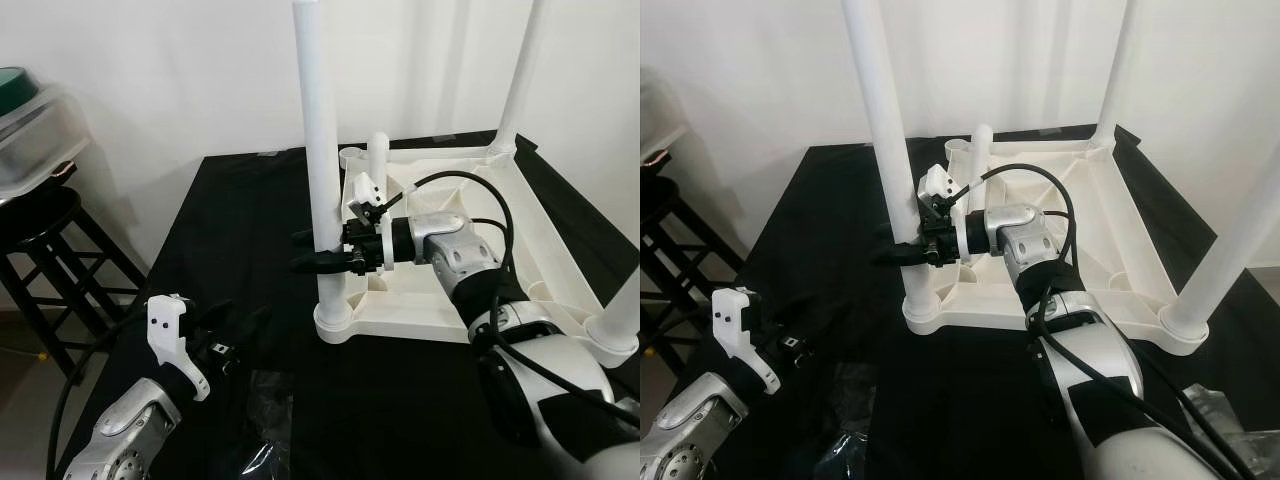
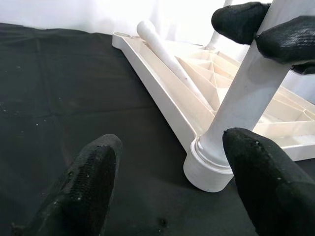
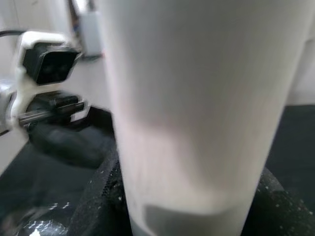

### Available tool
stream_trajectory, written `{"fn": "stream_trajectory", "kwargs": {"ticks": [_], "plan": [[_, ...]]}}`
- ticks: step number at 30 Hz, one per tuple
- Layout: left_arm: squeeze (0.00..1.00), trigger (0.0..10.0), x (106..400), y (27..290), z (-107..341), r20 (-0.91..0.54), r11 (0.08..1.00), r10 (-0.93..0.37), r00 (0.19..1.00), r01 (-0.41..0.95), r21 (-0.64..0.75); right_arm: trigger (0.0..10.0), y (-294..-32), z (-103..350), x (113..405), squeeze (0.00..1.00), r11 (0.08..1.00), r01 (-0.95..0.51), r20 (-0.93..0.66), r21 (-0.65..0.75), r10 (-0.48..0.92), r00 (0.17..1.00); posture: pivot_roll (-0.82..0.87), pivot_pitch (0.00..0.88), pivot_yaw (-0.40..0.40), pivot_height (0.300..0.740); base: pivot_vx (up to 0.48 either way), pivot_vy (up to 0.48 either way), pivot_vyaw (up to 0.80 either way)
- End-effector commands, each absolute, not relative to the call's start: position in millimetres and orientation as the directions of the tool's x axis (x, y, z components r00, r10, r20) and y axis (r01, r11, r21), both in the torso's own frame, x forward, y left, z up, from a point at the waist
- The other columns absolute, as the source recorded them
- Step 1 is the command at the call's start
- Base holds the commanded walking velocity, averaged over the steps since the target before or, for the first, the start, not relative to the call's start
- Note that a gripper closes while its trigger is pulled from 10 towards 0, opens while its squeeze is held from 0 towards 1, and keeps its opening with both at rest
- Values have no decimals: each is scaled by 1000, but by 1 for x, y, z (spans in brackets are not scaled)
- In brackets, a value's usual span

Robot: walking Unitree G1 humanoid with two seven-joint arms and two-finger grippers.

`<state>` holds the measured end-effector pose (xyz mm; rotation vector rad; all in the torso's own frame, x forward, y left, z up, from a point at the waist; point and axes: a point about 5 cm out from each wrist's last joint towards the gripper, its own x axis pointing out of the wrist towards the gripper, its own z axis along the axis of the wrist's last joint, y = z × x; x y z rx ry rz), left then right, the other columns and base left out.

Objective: Building children table

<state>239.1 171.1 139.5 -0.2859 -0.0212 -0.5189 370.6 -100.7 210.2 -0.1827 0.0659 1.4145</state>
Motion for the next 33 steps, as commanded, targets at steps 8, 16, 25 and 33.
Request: {"fn": "stream_trajectory", "kwargs": {"ticks": [8, 16, 25, 33], "plan": [[0, 10000, 237, 175, 139, 78, 830, -488, 869, 490, -267, 0, -84, 133, 331, 0, 874, -484, -263, -38, 459, 849, -21, 40, 105, 740, 0, 0, 0], [0, 10000, 239, 176, 139, 75, 820, -501, 862, 501, -276, 0, -73, 130, 322, 0, 747, -660, -317, -74, 610, 726, -14, 30, 101, 740, 0, 0, 0], [0, 10000, 240, 177, 140, 73, 823, -498, 864, 498, -273, 10000, -54, 170, 320, 1000, 607, -795, -131, 11, 789, 600, -13, 24, 107, 740, 0, 0, 0], [0, 10000, 241, 174, 140, 77, 823, -499, 863, 500, -271, 10000, -76, 188, 333, 0, 208, -972, -142, -112, 965, 222, 1, 20, 95, 740, 0, 0, 0]]}}
